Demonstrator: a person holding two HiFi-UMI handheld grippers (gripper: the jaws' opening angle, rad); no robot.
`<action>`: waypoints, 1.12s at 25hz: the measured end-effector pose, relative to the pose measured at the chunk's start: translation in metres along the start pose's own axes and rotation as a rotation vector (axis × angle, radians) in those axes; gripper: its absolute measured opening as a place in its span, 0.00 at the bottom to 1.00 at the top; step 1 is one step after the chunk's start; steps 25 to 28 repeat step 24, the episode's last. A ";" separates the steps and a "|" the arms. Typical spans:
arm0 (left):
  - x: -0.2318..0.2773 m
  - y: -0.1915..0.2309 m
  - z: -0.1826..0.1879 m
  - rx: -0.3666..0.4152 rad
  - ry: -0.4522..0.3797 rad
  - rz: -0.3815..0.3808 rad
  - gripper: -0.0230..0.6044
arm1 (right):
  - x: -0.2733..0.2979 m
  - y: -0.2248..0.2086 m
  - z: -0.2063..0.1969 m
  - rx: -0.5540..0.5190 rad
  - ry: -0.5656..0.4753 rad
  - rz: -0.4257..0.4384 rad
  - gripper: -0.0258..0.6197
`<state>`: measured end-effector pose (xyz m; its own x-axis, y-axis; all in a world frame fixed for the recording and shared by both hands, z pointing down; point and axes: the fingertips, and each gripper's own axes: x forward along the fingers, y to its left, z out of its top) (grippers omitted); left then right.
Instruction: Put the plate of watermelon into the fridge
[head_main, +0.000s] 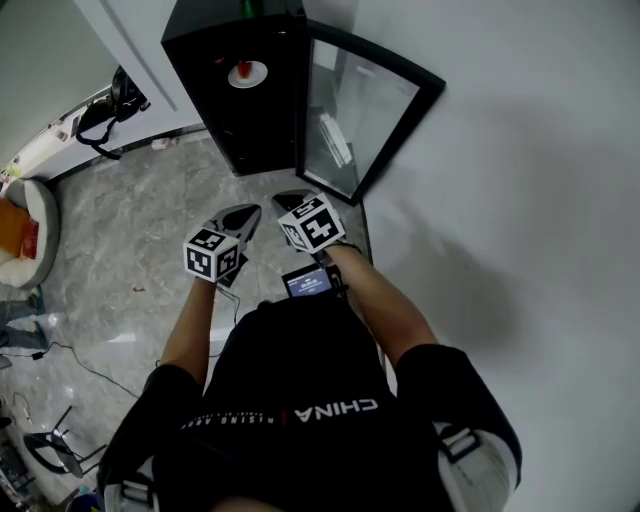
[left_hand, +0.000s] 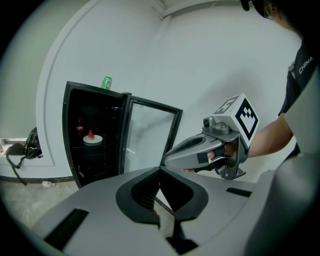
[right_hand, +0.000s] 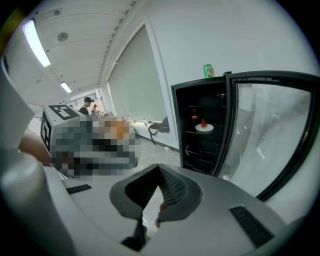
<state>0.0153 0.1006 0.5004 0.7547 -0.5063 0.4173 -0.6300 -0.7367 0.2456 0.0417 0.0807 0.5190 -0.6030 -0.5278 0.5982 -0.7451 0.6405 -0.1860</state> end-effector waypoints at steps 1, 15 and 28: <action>0.002 -0.001 0.000 0.004 0.003 0.002 0.06 | -0.001 -0.002 -0.001 -0.004 -0.001 -0.001 0.06; 0.006 0.001 -0.011 -0.004 0.045 0.018 0.06 | -0.002 -0.006 -0.007 0.001 0.022 -0.014 0.06; -0.005 0.005 -0.019 -0.030 0.053 0.032 0.06 | -0.002 0.003 -0.010 0.011 0.028 -0.002 0.06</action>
